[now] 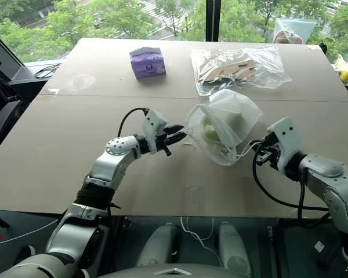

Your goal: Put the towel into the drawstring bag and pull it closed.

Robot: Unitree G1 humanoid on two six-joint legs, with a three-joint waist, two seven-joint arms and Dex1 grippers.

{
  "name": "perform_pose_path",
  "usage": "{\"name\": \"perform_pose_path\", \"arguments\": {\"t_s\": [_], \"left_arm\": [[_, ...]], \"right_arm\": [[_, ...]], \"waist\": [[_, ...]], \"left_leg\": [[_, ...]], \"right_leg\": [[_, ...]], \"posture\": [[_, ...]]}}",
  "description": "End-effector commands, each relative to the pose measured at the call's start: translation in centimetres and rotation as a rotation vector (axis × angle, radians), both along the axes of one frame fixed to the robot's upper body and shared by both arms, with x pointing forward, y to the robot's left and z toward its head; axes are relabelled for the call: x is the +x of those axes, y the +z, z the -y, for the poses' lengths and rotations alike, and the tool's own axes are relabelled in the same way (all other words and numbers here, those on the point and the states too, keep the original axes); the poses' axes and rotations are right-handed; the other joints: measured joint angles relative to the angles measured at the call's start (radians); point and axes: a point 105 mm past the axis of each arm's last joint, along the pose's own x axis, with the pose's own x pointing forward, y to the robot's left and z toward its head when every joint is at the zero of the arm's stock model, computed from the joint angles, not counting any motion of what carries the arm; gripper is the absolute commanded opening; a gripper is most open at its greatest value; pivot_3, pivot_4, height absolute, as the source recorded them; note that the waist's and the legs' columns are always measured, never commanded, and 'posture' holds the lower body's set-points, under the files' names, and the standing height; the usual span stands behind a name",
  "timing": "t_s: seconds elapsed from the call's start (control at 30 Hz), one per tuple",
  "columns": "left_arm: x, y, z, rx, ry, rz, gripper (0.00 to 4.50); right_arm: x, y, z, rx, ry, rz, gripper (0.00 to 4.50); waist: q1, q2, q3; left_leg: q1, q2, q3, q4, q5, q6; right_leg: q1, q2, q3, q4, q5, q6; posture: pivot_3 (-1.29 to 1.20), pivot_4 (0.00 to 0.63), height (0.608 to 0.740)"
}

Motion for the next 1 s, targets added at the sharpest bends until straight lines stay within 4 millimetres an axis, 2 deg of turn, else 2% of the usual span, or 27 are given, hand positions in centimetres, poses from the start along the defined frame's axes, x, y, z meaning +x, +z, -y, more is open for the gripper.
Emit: {"name": "perform_pose_path", "arguments": {"t_s": [0.03, 0.17, 0.23, 0.3, 0.4, 0.47, 0.57, 0.77, 0.87, 1.0], "left_arm": [[1.3, 2.6, -1.8, -0.078, 0.140, 0.125, 0.05], [2.1, 3.5, -2.9, -0.101, 0.248, 0.202, 0.05], [2.7, 4.6, -3.3, -0.112, 0.308, 0.260, 0.05], [3.5, 6.1, -3.9, -0.118, 0.386, 0.330, 0.05], [4.6, 8.8, -6.1, -0.111, 0.554, 0.455, 0.05], [5.0, 10.5, -7.4, -0.112, 0.641, 0.519, 0.05], [5.3, 12.9, -9.3, -0.116, 0.757, 0.609, 0.05], [4.6, 18.5, -12.1, -0.111, 0.928, 0.814, 0.05], [4.3, 19.6, -13.4, -0.107, 1.010, 0.857, 0.05], [4.2, 19.4, -15.2, -0.091, 1.127, 0.858, 0.05]], "right_arm": [[0.6, 2.5, 1.4, -0.008, -0.073, 0.137, 0.00], [1.6, 4.4, 2.5, 0.010, -0.140, 0.261, 0.00], [2.1, 6.3, 2.3, 0.023, -0.134, 0.384, 0.00], [2.8, 8.2, 3.0, 0.049, -0.183, 0.496, 0.00], [3.8, 10.4, 5.2, 0.043, -0.309, 0.633, 0.00], [4.2, 11.1, 6.8, 0.006, -0.391, 0.691, 0.00], [4.3, 12.4, 8.7, 0.054, -0.513, 0.761, 0.00], [4.8, 13.4, 11.0, 0.170, -0.696, 0.807, 0.00], [4.7, 13.4, 13.0, 0.279, -0.825, 0.800, 0.00], [4.4, 12.6, 15.6, 0.414, -0.990, 0.763, 0.00]], "waist": [[0.001, 0.000, 0.000], [0.001, 0.000, 0.000], [0.001, 0.000, 0.000], [0.001, 0.000, 0.000], [0.001, -0.001, 0.000], [0.001, -0.001, 0.000], [0.001, -0.001, 0.000], [-0.001, -0.001, 0.000], [0.000, 0.000, 0.000], [0.001, 0.000, 0.000]], "left_leg": [[0.000, 0.000, 0.000, 0.000, 0.000, 0.000], [0.000, 0.000, 0.000, 0.000, 0.000, 0.000], [0.000, 0.000, 0.000, 0.000, 0.000, 0.000], [0.000, 0.000, 0.000, 0.000, 0.000, 0.000], [0.000, 0.000, 0.000, 0.001, 0.000, 0.000], [0.000, -0.001, 0.000, 0.001, 0.000, 0.000], [0.000, -0.001, 0.000, -0.001, 0.000, 0.000], [-0.001, -0.001, 0.000, -0.002, 0.000, 0.000], [0.000, -0.001, 0.000, -0.002, 0.000, 0.000], [0.000, -0.001, 0.000, -0.002, 0.000, 0.000]], "right_leg": [[0.000, 0.000, 0.000, 0.000, 0.000, 0.000], [0.000, 0.000, 0.000, 0.000, 0.001, -0.001], [0.000, 0.000, 0.000, 0.000, 0.001, -0.001], [0.000, 0.000, 0.000, 0.000, 0.001, -0.001], [0.001, 0.000, 0.000, 0.000, 0.001, 0.000], [0.001, 0.000, 0.000, 0.000, 0.002, 0.000], [0.000, 0.000, 0.000, 0.000, 0.002, 0.000], [0.000, -0.001, 0.000, -0.001, 0.003, -0.001], [0.000, -0.001, 0.000, 0.000, 0.002, -0.001], [0.000, -0.001, 0.000, 0.000, 0.003, -0.001]], "posture": [[0.00, 0.150, 0.740], [0.00, 0.150, 0.740], [0.00, 0.150, 0.740], [0.00, 0.150, 0.740], [0.00, 0.150, 0.740], [0.00, 0.150, 0.740], [0.00, 0.150, 0.740], [0.00, 0.150, 0.740], [0.00, 0.150, 0.740], [0.00, 0.150, 0.740]]}}
